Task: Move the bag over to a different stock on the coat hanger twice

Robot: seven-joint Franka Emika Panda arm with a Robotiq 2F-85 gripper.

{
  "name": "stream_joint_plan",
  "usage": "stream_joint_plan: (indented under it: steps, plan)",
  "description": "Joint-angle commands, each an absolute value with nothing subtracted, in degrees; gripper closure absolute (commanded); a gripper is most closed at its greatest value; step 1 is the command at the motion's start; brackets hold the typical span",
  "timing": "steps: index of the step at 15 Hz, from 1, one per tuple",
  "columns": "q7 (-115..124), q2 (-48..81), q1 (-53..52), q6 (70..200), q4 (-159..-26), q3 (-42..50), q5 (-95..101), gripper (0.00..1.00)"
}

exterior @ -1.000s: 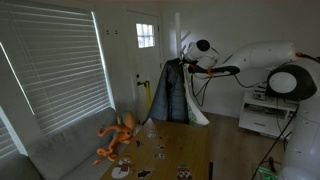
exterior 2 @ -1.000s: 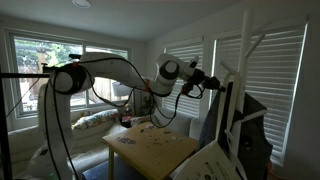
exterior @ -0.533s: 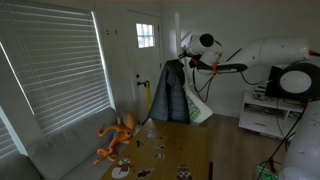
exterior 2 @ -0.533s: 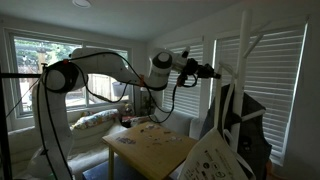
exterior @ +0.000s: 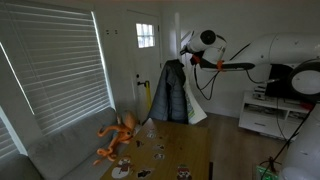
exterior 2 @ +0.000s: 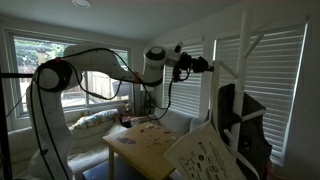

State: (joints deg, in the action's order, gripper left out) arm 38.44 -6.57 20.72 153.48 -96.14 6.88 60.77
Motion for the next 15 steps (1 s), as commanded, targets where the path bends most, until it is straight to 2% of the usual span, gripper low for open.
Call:
stream_joint_plan:
  steps: [1, 5, 15]
  plan:
    - [42.2, -11.0, 21.0, 150.9, -100.3, 6.0, 64.5, 0.99]
    - [41.6, -14.7, 21.4, 151.0, -105.4, 6.6, 64.3, 0.99]
    - [39.0, -13.5, 22.0, 169.0, -112.3, 13.9, 63.0, 0.99]
